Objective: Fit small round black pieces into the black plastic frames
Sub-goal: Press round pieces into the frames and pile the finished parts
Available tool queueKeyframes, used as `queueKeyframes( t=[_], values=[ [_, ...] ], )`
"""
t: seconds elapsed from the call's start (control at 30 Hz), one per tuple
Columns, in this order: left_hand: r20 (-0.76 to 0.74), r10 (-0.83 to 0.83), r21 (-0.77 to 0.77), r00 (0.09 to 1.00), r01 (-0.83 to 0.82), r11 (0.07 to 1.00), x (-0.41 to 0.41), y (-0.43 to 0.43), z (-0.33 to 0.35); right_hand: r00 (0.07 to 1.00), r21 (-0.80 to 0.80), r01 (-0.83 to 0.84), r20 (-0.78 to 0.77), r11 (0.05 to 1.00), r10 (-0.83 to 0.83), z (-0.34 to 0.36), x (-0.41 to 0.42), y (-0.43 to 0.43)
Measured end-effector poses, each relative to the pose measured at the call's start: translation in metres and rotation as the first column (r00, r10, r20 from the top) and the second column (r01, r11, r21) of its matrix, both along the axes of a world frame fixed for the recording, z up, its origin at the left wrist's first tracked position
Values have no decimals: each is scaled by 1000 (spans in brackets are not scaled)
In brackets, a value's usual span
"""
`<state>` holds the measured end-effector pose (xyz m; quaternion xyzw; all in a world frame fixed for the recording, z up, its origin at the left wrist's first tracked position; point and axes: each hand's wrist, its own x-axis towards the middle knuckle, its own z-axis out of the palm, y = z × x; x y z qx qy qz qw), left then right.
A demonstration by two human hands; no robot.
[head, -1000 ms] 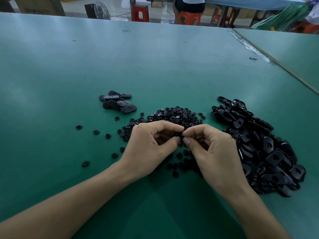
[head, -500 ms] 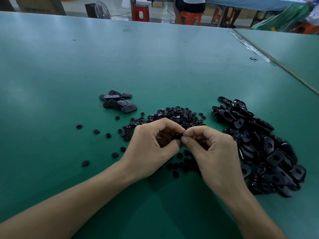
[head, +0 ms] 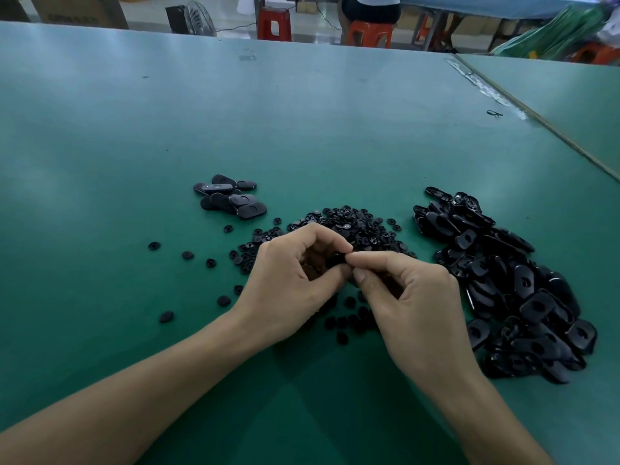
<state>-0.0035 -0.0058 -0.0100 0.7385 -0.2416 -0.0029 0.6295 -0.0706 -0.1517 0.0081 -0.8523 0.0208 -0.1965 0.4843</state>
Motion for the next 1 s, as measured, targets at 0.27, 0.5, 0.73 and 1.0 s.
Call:
queueKeyframes(
  t=[0.27, 0.5, 0.73, 1.0],
  values=[
    [35, 9, 61, 999, -11, 998, -1, -1, -2, 999, -74, -3, 50, 997, 7, 3, 1, -7],
    [-41, -40, -30, 998, 39, 999, -2, -1, 1, 999, -3, -36, 37, 999, 36, 2, 4, -10],
    [-109, -92, -123, 990, 78, 989, 0, 1, 3, 994, 133, -104, -12, 986, 107, 2, 8, -21],
    [-134, -91, -123, 987, 75, 990, 1, 2, 4, 995, 109, -95, -29, 989, 99, -2, 7, -21]
  ],
)
